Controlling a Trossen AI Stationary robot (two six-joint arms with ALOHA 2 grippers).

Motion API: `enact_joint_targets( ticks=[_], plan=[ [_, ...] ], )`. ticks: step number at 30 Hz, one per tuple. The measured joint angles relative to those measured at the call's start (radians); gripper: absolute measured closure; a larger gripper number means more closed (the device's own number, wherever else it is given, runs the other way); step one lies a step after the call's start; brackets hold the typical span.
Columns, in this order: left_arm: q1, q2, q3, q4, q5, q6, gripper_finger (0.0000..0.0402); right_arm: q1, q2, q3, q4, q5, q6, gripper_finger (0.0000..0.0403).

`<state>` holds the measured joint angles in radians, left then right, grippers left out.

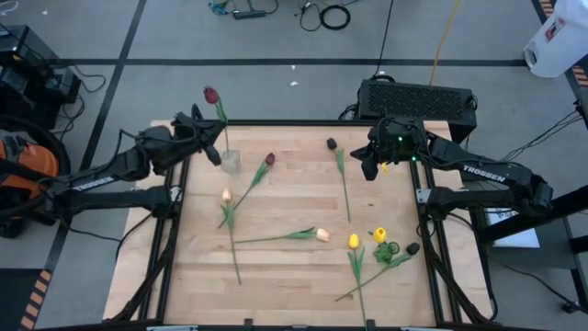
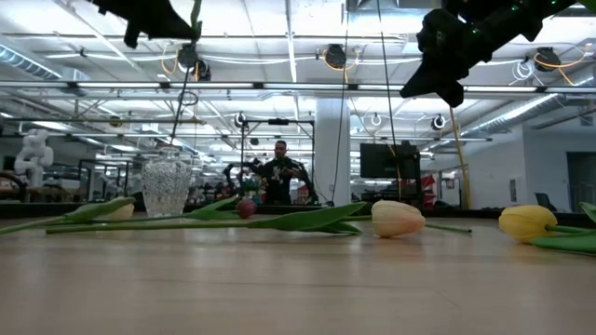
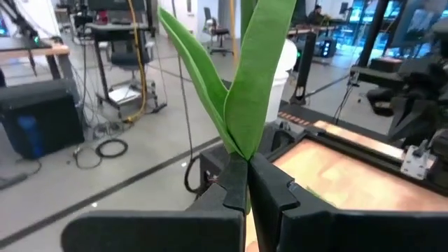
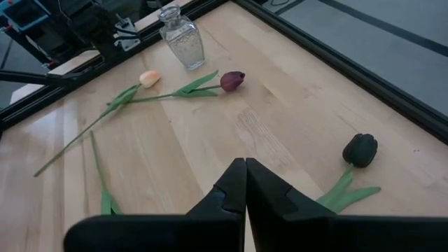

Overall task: Sort flowers into vase by color
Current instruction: Put the left red flower into the transparent vase

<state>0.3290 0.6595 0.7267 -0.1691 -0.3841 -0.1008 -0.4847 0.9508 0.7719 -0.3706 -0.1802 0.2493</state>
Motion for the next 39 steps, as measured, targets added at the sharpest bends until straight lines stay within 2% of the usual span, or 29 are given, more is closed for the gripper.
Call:
enact_joint_targets(
  ticks=[5, 9, 17, 28, 39],
  plan=[
    [0.0, -0.025, -0.098, 0.092, -0.014, -0.022, 0.0394, 0.0, 0.0, 0.0, 0.0, 0.002, 0.018, 0.0403],
    [0.007, -0.058, -0.171, 0.092, -0.051, -0.017, 0.0394, 0.0, 0.0, 0.0, 0.0, 0.002, 0.031, 0.0403],
    [0.038, -0.11, -0.317, 0.194, -0.053, -0.024, 0.0394, 0.0, 0.0, 0.0, 0.0, 0.002, 0.05, 0.0403],
    [0.038, -0.099, -0.324, 0.1, -0.053, -0.023, 0.0373, 0.0, 0.0, 0.0, 0.0, 0.001, 0.073, 0.0403],
    [0.038, -0.099, -0.324, 0.098, -0.059, -0.009, 0.0371, 0.0, 0.0, 0.0, 0.001, 0.001, 0.098, 0.0403]
  ],
)
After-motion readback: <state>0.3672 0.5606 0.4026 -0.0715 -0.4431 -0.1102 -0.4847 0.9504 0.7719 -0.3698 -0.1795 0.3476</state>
